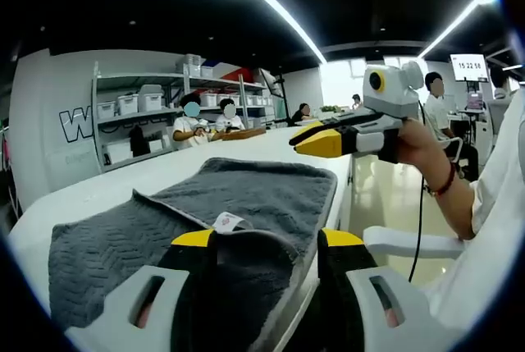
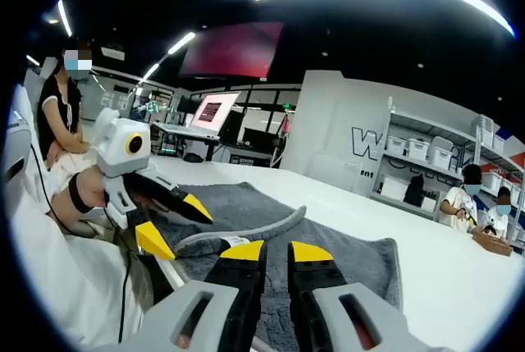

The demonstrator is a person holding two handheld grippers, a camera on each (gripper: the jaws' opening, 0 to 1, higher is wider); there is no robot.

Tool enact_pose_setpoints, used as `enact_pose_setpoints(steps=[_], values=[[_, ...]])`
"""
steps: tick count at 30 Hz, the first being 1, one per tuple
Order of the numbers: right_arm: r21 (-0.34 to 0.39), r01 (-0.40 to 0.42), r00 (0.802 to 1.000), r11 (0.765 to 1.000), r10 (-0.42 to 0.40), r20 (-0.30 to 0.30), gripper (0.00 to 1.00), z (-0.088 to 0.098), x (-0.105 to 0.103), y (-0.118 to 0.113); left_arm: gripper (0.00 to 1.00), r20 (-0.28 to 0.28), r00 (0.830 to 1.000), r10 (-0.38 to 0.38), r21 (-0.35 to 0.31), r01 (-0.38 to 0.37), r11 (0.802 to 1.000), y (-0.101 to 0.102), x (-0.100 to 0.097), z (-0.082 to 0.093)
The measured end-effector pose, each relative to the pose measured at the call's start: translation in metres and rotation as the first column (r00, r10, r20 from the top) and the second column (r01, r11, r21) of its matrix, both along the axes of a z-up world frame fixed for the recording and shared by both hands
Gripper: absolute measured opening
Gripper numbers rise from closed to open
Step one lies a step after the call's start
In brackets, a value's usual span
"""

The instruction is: Open the folded towel by lifting each exposed corner and separating the folded layers until the towel lies flat within the target outline without major curled edges

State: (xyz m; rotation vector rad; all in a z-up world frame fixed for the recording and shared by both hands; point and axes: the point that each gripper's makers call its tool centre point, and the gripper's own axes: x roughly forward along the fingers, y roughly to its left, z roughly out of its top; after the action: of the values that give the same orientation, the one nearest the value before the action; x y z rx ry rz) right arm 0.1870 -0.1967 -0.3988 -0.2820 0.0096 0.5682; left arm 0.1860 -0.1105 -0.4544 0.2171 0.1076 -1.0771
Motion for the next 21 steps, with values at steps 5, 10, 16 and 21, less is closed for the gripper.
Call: enact_pose_setpoints(steps=[5,10,16,21], values=[[0.006,0.007,1.0,1.0,-0.007,0.0,0.04,0.0,0.0,-0.003,0.47,-0.006,1.0,0.001,0.005,-0.001,1.0,-0.003,-0.001,-0.005],[0.007,0.004,1.0,1.0,-0.004,-0.001,0.04,0.0,0.0,-0.002,0.47,0.006,1.0,0.018,0.042,-0.018,0.999,-0.004,0.001,-0.011],[0.005,0.001,1.0,1.0,-0.001,-0.001,0.04,0.0,0.0,-0.001,0.4,0.012,0.999,0.043,0.062,-0.043,0.997,-0.001,0.006,-0.015],[0.006,0.002,1.0,1.0,-0.002,-0.001,0.04,0.0,0.001,-0.001,0.34,0.011,0.999,0.033,0.042,-0.033,0.999,0.004,0.004,-0.01]])
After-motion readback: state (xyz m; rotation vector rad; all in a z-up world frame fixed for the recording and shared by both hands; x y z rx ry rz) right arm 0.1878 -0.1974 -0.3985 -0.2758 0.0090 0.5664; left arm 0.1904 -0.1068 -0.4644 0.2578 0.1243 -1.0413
